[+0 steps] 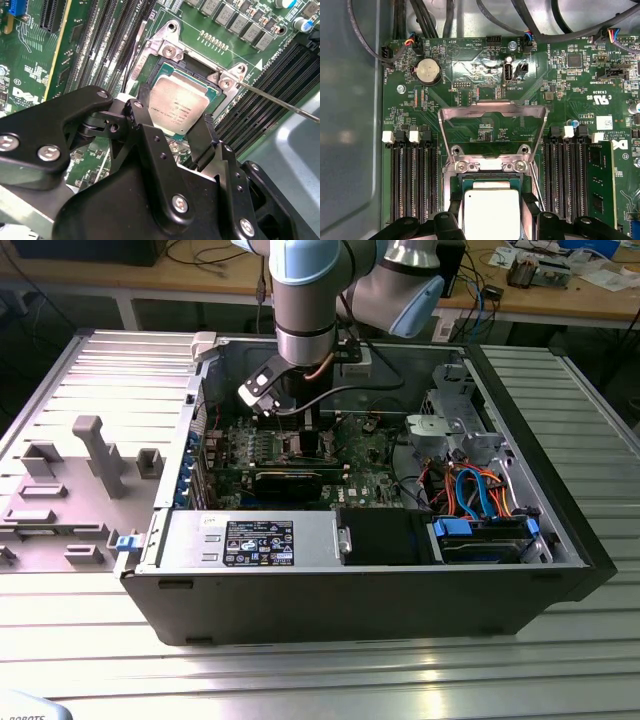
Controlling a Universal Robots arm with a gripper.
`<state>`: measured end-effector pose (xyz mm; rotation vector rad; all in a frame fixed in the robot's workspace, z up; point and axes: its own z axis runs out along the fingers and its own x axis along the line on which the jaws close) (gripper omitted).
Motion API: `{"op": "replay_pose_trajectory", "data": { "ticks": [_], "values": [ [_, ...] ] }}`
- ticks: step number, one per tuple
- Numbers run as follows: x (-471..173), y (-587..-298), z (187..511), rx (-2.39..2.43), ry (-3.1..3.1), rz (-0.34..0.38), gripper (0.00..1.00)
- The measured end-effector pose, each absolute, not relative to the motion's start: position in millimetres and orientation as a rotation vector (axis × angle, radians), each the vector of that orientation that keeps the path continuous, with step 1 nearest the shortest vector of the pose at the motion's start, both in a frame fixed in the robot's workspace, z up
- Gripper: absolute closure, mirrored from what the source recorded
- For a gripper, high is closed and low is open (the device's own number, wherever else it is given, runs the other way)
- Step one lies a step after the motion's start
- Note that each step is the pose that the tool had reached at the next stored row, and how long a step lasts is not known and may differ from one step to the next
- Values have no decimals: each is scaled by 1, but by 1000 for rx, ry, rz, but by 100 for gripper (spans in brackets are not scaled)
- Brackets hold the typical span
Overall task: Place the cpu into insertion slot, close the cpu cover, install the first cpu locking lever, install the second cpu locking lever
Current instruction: 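Place the cpu into insertion slot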
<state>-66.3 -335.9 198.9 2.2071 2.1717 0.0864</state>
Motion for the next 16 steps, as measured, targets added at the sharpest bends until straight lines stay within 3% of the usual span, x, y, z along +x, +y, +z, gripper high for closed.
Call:
{"op": "replay_pose_trajectory", "data": {
  "ticks": [16],
  "values": [
    [-66, -336, 194, 2208, 2171, 86, 46]
  ]
}}
